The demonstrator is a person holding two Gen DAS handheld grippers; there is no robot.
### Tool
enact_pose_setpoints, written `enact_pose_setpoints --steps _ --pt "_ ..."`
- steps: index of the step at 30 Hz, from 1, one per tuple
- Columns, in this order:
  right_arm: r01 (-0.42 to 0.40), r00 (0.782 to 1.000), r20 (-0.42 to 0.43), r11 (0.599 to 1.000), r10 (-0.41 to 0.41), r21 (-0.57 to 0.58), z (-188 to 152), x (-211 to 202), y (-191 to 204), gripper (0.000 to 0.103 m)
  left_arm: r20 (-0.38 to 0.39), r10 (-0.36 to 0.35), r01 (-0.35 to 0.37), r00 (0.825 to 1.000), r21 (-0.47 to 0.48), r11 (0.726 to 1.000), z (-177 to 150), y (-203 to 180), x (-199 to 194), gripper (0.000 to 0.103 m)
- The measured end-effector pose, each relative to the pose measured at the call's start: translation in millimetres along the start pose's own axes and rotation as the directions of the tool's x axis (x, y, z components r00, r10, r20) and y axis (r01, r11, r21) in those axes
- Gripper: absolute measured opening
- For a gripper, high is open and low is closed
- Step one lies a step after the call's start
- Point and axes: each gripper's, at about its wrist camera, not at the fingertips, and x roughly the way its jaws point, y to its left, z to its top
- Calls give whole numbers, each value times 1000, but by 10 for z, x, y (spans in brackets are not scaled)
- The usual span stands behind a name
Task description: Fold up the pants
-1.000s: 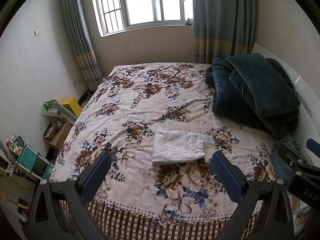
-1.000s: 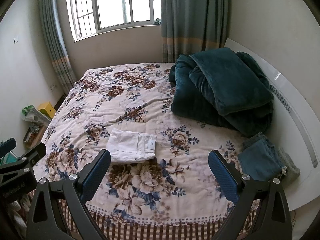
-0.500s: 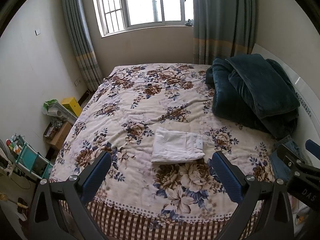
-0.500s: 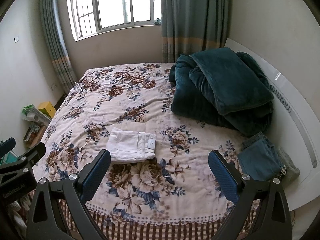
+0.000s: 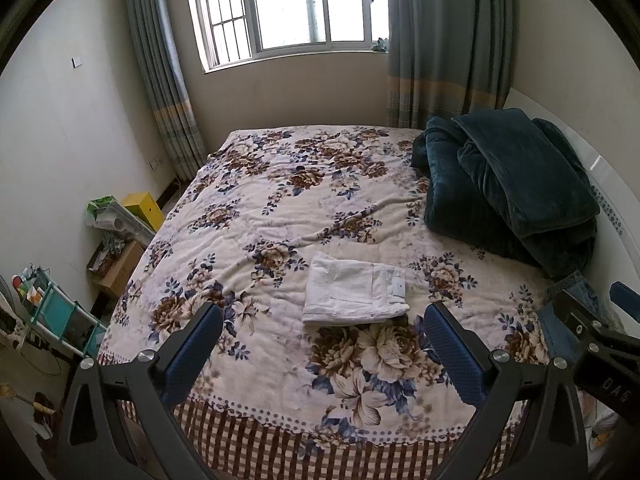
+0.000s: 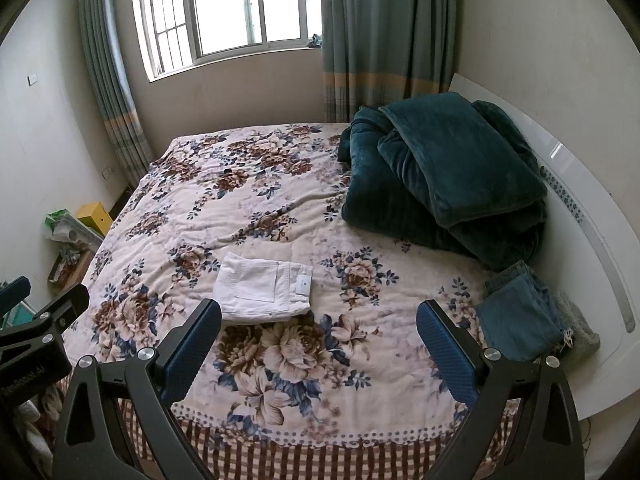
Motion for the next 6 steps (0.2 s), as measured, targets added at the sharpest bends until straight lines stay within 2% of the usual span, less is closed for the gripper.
enact_pose_setpoints --steps 6 --pt "-1 1000 -6 1000 1 2 -52 2 32 100 2 -4 4 1000 -5 1000 -42 -2 -49 103"
